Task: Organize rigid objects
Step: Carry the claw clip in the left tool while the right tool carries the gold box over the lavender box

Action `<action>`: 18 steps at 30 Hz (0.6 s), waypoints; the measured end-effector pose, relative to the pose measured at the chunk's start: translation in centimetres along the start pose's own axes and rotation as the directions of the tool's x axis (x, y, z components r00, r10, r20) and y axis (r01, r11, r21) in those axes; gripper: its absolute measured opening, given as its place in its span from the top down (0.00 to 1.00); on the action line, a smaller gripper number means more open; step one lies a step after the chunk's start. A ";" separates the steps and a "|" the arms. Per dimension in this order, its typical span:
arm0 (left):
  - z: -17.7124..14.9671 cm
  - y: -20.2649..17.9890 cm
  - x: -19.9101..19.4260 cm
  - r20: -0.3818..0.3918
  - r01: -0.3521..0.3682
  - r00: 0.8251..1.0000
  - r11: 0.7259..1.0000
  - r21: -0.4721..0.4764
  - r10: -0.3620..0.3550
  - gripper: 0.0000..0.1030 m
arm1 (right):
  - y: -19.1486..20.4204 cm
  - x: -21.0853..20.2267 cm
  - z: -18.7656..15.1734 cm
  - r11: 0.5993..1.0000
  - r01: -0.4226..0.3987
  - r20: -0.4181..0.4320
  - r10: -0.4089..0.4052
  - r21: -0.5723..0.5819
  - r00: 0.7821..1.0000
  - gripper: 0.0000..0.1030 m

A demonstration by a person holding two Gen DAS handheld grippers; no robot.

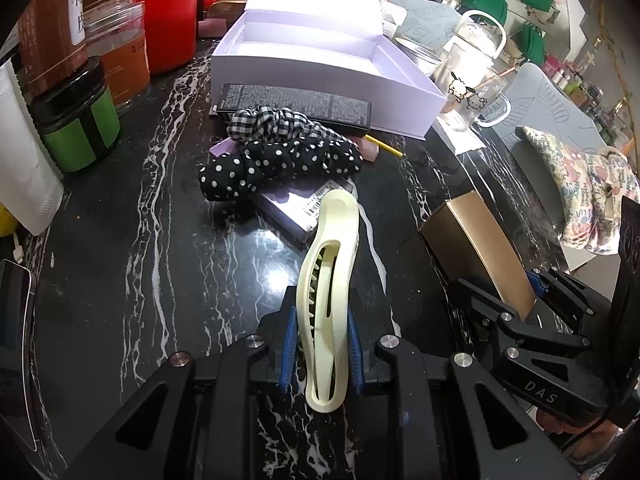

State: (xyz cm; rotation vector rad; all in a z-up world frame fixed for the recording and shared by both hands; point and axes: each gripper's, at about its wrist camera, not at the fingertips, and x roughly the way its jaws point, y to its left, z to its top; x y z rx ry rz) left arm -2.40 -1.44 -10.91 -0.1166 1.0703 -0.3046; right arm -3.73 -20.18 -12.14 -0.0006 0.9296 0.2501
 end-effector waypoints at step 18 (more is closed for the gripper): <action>-0.2 0.4 -2.8 0.076 -0.013 0.997 1.000 0.001 0.013 0.79 | 0.5 -0.6 0.2 0.999 0.010 0.009 -0.010 -0.051 1.000 0.58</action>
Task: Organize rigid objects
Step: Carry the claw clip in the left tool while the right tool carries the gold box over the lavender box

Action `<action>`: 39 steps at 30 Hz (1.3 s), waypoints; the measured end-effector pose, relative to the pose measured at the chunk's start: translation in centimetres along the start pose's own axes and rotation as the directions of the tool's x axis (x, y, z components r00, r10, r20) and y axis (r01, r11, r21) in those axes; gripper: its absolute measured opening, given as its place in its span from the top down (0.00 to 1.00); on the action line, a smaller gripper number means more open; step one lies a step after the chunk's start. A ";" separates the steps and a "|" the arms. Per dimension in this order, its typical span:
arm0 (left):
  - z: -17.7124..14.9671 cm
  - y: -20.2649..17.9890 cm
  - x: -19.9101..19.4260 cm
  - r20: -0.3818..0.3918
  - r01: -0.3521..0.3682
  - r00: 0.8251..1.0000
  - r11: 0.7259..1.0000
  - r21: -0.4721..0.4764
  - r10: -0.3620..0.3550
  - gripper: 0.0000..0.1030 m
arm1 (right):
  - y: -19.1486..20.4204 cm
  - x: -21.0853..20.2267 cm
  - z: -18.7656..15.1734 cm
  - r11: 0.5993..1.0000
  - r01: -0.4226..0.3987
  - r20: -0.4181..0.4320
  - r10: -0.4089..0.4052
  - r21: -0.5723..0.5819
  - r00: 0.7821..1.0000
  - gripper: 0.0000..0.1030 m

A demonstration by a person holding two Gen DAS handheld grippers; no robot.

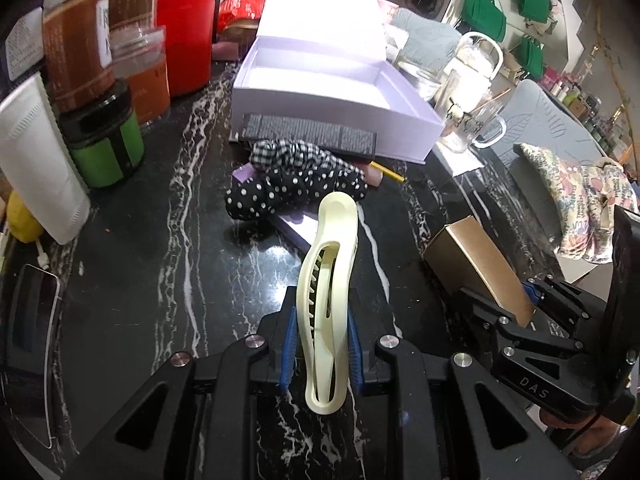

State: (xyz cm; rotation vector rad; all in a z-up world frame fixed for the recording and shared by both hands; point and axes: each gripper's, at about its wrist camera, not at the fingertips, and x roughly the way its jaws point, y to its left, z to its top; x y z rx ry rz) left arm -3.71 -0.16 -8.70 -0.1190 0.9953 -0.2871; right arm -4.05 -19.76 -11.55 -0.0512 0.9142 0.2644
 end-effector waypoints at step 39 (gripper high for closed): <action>11.9 -4.2 -1.0 0.176 0.020 0.983 0.988 0.156 -0.047 0.79 | -2.3 -3.3 9.1 0.997 0.022 0.198 -0.008 -0.072 0.980 0.58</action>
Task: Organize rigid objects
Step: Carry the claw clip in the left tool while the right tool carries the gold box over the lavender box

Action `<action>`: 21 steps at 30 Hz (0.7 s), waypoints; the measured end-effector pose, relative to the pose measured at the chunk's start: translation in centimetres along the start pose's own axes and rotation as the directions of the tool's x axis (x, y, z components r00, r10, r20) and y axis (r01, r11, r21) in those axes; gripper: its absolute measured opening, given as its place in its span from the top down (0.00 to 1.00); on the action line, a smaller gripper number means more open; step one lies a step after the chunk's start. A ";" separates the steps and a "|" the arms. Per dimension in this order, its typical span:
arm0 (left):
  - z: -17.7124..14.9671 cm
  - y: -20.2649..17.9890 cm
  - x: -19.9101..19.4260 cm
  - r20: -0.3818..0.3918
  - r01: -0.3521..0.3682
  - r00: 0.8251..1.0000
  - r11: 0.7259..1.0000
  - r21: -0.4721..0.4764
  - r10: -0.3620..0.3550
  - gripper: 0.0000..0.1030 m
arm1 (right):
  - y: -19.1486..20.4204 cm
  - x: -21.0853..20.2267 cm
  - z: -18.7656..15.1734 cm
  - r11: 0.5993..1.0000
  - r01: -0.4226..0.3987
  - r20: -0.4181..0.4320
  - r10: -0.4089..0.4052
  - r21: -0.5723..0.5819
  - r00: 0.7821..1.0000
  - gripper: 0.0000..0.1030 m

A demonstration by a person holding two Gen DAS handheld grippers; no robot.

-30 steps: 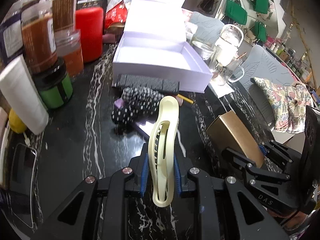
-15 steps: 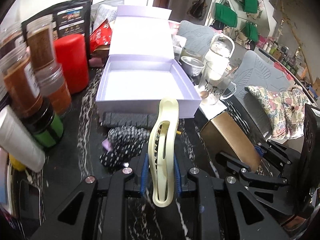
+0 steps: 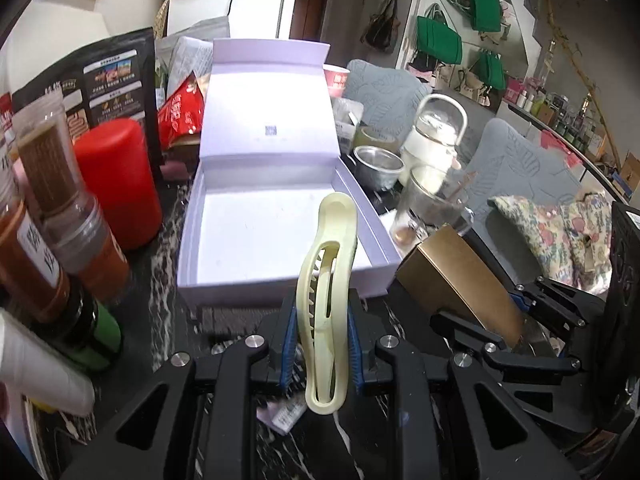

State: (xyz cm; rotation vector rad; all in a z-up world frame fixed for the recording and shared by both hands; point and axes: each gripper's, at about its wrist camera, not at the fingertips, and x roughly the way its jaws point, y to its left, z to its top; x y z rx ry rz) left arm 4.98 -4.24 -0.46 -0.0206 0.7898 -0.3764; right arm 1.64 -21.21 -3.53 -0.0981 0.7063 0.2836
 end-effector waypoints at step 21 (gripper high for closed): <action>6.7 3.5 3.9 0.057 -0.064 0.996 0.998 -0.013 0.065 0.79 | -1.5 4.6 7.6 0.999 0.024 0.048 -0.023 -0.030 0.999 0.58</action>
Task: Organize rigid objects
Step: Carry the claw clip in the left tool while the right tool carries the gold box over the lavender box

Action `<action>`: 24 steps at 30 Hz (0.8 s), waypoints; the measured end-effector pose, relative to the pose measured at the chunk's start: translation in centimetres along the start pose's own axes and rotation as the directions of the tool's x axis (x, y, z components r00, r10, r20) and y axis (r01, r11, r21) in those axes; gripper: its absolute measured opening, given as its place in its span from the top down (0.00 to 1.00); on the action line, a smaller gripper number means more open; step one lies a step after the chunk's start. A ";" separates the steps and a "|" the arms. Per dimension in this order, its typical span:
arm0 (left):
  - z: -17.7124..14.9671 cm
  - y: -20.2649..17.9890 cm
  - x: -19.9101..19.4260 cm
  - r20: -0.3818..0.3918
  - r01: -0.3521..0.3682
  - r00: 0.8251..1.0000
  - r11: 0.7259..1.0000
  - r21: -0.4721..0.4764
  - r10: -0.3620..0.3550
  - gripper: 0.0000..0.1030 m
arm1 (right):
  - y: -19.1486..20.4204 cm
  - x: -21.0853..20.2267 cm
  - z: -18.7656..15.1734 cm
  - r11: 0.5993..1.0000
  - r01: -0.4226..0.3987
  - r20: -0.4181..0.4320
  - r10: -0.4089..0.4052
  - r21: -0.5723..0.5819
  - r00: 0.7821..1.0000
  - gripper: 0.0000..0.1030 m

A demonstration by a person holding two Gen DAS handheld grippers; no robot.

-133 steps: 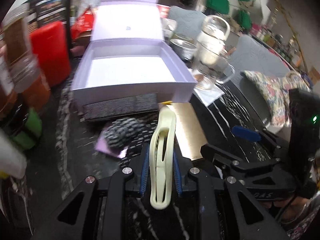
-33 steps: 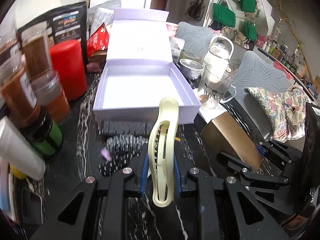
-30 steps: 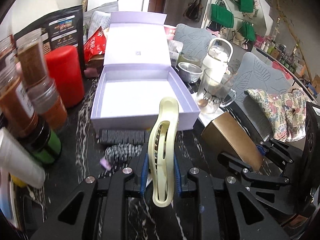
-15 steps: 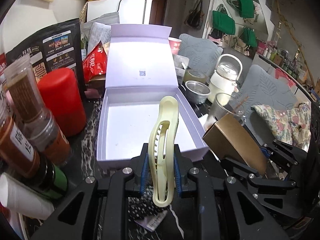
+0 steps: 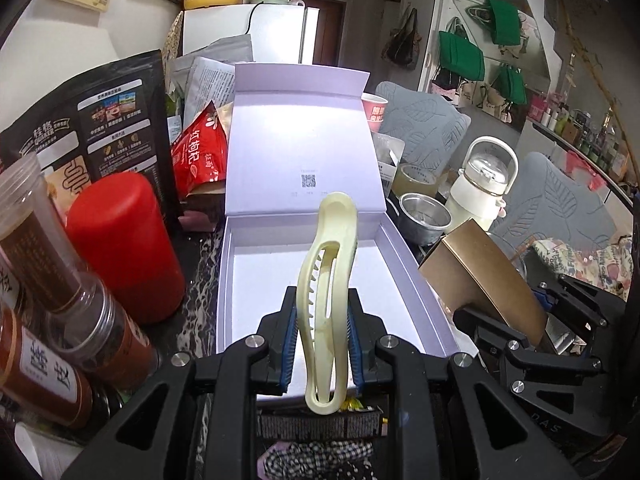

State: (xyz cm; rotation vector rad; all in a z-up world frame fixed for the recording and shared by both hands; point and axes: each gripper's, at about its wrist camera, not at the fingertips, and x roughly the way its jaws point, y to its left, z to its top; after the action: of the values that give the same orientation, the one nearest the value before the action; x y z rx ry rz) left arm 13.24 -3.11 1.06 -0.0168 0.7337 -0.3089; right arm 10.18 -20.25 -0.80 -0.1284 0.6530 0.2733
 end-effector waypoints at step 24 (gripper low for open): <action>5.6 2.1 5.5 0.027 -0.088 0.996 0.996 0.036 0.087 0.79 | -0.7 4.7 6.0 0.998 0.058 0.040 -0.060 0.030 0.997 0.58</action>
State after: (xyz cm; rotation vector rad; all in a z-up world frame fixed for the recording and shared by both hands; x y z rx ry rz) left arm 21.31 -3.19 1.34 0.0460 0.7018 -0.2382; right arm 17.45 -18.72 1.12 -0.1145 0.6116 0.2092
